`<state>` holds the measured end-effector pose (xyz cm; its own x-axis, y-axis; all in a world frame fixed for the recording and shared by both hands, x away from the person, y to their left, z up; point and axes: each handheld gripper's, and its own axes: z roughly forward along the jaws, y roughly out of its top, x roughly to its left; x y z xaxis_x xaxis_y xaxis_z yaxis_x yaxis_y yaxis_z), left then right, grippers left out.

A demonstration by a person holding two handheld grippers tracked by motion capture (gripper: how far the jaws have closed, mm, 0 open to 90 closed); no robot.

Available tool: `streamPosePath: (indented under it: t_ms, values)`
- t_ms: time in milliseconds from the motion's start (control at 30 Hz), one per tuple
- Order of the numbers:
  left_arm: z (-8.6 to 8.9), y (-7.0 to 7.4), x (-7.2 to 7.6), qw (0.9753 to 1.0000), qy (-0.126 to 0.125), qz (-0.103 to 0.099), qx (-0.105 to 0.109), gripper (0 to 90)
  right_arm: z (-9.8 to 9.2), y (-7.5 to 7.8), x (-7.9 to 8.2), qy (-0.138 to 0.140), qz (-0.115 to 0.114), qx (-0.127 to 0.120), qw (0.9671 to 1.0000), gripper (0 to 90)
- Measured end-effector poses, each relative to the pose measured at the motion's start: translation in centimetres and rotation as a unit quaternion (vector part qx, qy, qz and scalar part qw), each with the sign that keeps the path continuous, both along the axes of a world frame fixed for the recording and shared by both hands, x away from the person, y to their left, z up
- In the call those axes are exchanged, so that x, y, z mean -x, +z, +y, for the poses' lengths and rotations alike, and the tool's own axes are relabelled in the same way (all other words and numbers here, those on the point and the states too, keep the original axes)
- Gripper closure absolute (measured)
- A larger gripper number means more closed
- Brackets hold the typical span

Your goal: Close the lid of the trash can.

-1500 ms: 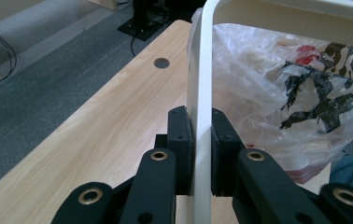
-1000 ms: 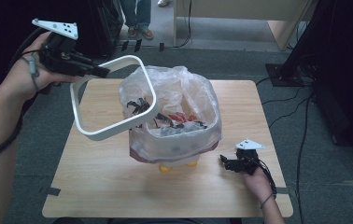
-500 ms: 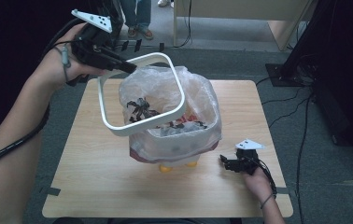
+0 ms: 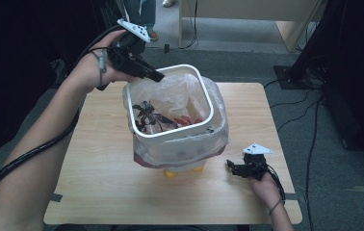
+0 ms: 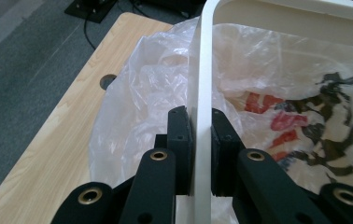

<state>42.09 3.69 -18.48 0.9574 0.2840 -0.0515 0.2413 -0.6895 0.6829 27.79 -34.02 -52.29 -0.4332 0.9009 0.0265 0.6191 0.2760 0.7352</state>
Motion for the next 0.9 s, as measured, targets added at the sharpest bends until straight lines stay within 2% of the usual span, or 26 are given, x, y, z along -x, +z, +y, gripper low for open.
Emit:
streamPosePath:
  t_ms: [200, 433, 767, 900]
  values:
    - [-1.6, -0.8, -0.3, 0.9999, 0.004, 0.009, -0.005, 82.4, 0.0, 0.0, 0.0, 0.000, 0.000, 0.000, 1.0000, 13.8]
    - [-3.1, -1.3, -0.3, 0.9999, -0.004, 0.005, -0.015, 82.7, 0.0, 0.0, 0.0, 0.000, 0.000, 0.000, 1.0000, 13.8]
    - [-3.0, -1.6, -0.7, 0.9997, 0.000, -0.001, -0.022, 82.6, 0.0, 0.0, 0.0, 0.001, 0.001, 0.000, 1.0000, 13.8]
    - [-3.1, -1.9, -0.7, 0.9998, -0.003, 0.004, -0.018, 82.6, 0.0, 0.0, 0.0, 0.002, 0.000, 0.001, 1.0000, 13.8]
